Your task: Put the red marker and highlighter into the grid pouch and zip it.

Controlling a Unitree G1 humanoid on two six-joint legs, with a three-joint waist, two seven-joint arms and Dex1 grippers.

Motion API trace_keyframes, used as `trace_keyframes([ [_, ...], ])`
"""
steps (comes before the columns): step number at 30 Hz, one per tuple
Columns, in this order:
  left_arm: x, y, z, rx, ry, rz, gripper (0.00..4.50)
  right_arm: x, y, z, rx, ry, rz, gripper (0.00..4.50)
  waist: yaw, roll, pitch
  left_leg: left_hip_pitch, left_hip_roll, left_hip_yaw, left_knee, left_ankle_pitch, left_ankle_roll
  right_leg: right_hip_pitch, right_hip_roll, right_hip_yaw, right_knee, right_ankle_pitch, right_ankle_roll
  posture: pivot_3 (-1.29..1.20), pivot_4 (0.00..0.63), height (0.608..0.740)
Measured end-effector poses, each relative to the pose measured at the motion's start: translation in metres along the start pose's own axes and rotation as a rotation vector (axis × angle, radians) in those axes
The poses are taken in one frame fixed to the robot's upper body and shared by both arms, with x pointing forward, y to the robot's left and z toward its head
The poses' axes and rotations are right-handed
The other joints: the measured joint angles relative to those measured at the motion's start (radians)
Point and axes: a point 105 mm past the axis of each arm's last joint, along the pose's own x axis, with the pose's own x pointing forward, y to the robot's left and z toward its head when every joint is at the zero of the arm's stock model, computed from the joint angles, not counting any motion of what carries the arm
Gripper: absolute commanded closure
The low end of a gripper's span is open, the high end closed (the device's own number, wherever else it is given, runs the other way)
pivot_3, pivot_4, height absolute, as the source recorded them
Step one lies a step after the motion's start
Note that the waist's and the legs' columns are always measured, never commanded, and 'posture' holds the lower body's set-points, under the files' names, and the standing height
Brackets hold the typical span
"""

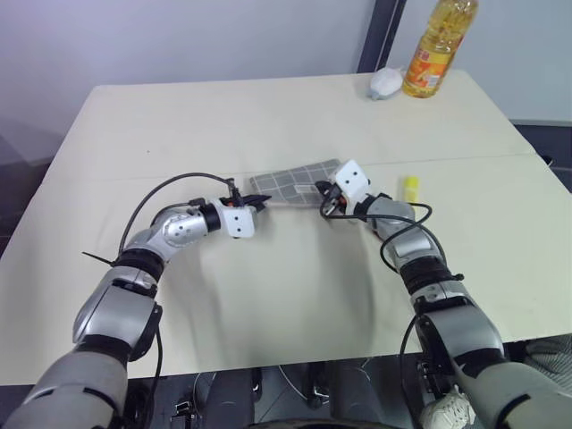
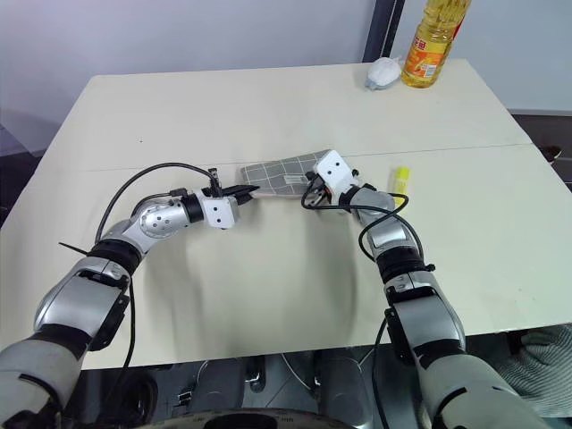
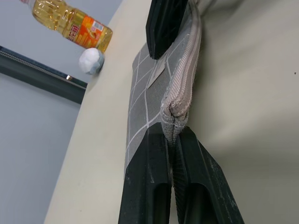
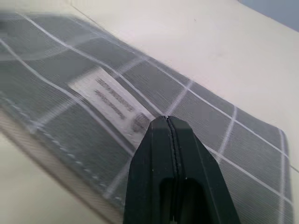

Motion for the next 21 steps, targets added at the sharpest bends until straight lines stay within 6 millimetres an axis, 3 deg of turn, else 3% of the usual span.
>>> trace_keyframes([
  [4, -0.005, 0.001, 0.0, -0.035, -0.008, 0.016, 4.5, -0.008, -0.001, 0.019, 0.03, -0.072, 0.024, 1.71, -0.003, 0.0, 0.0, 0.0, 0.0, 0.0, 0.0, 0.0, 0.0, 0.0, 0.0, 0.0, 0.0, 0.0, 0.0, 0.0, 0.15, 0.74],
  [7, -0.018, -0.001, -0.002, -0.063, -0.008, 0.045, 4.5, -0.035, -0.011, 0.026, 0.005, -0.062, 0.046, 0.18, -0.004, 0.0, 0.0, -0.001, 0.0, -0.002, -0.001, -0.001, 0.001, -0.001, -0.001, 0.0, 0.0, 0.0, 0.0, 0.0, 0.15, 0.74],
  [9, -0.033, -0.001, -0.008, -0.077, 0.023, 0.066, 4.5, -0.057, -0.015, 0.017, -0.012, -0.006, 0.056, 0.18, -0.005, 0.0, 0.0, -0.001, 0.0, -0.003, -0.001, -0.001, 0.002, -0.001, -0.001, 0.0, 0.0, 0.0, 0.0, 0.0, 0.15, 0.74],
  [14, -0.047, -0.004, -0.01, -0.116, 0.065, 0.1, 4.5, -0.08, -0.011, -0.004, -0.003, 0.099, 0.062, 0.18, -0.022, 0.0, 0.0, 0.0, 0.001, -0.004, -0.001, -0.001, 0.001, -0.002, 0.0, 0.0, 0.0, 0.0, 0.0, 0.0, 0.15, 0.74],
  [18, -0.05, -0.009, -0.006, -0.145, 0.077, 0.12, 4.5, -0.08, -0.01, -0.01, -0.008, 0.133, 0.043, 0.18, -0.022, 0.0, 0.0, 0.0, 0.002, -0.004, 0.0, -0.001, 0.0, -0.002, 0.0, 0.0, 0.0, 0.0, -0.001, 0.0, 0.15, 0.74],
  [21, -0.05, -0.007, -0.005, -0.147, 0.087, 0.125, 4.5, -0.067, -0.01, -0.018, 0.001, 0.151, 0.0, 0.18, -0.022, 0.0, 0.0, 0.0, 0.001, -0.003, 0.0, -0.001, 0.0, -0.002, 0.0, 0.0, 0.0, 0.0, -0.001, 0.0, 0.15, 0.74],
])
